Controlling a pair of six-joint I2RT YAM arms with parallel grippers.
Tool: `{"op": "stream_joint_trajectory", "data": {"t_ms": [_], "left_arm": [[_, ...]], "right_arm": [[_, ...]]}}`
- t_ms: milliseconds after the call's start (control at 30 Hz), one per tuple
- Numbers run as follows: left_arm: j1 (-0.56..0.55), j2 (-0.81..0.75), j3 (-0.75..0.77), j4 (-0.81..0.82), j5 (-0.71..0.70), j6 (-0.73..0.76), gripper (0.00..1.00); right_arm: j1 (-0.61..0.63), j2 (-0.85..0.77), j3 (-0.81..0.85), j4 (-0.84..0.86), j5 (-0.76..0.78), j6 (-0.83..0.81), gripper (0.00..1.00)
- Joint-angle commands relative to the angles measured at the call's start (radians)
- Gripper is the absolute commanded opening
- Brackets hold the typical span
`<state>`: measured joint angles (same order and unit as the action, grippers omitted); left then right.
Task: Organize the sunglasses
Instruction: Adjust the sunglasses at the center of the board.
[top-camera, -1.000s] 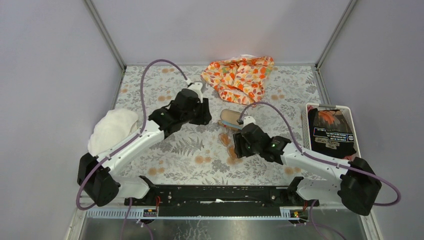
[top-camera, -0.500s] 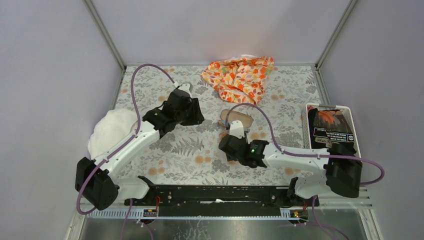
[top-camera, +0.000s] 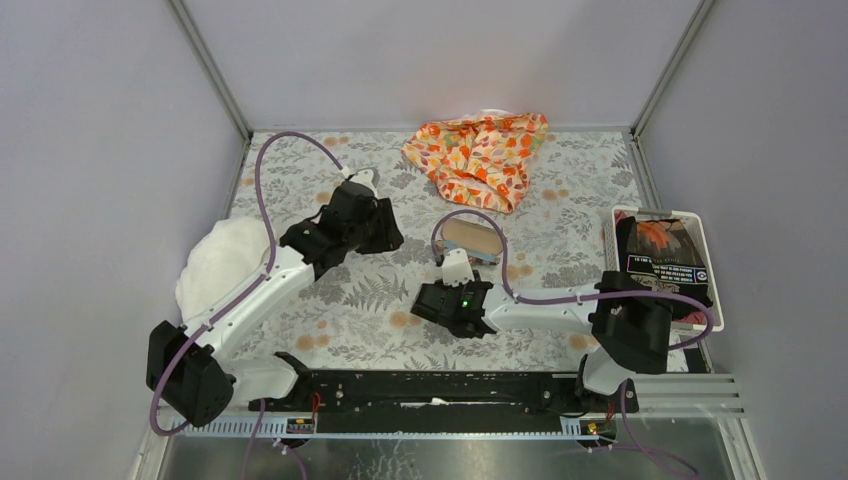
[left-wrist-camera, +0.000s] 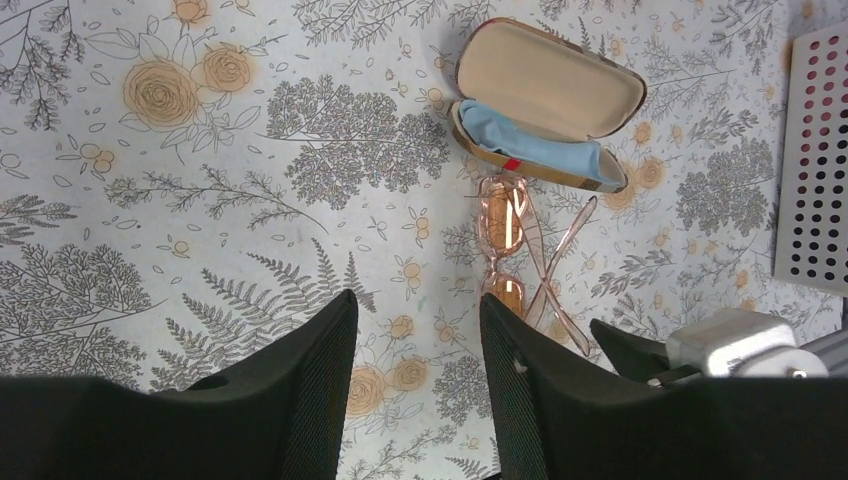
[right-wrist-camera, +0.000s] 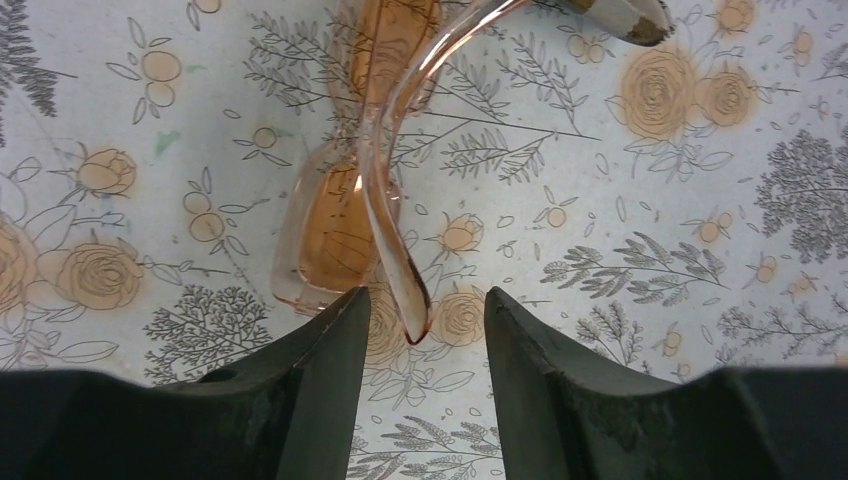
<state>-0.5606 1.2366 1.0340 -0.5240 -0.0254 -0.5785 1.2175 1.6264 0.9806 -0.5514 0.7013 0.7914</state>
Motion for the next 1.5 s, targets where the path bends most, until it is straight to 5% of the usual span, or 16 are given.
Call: {"op": "stream_joint_trajectory", "data": {"t_ms": [0, 533, 833, 1467], "left_arm": [[0.011, -0.02, -0.021, 0.018, 0.003, -0.01, 0.54], [0.014, -0.025, -0.037, 0.042, 0.064, -0.014, 0.54], [0.019, -0.056, -0.051, 0.038, 0.055, -0.014, 0.54], [0.03, -0.053, -0.093, 0.067, 0.068, -0.029, 0.54]], "right_arm": [[0.012, -0.049, 0.016, -0.07, 0.097, 0.079, 0.53], [0.049, -0.244, 0.035, -0.142, 0.041, 0.105, 0.55], [0.098, -0.097, 0.128, -0.081, 0.031, 0.038, 0.56], [0.093, 0.147, 0.072, -0.039, 0.292, -0.121, 0.57]]}}
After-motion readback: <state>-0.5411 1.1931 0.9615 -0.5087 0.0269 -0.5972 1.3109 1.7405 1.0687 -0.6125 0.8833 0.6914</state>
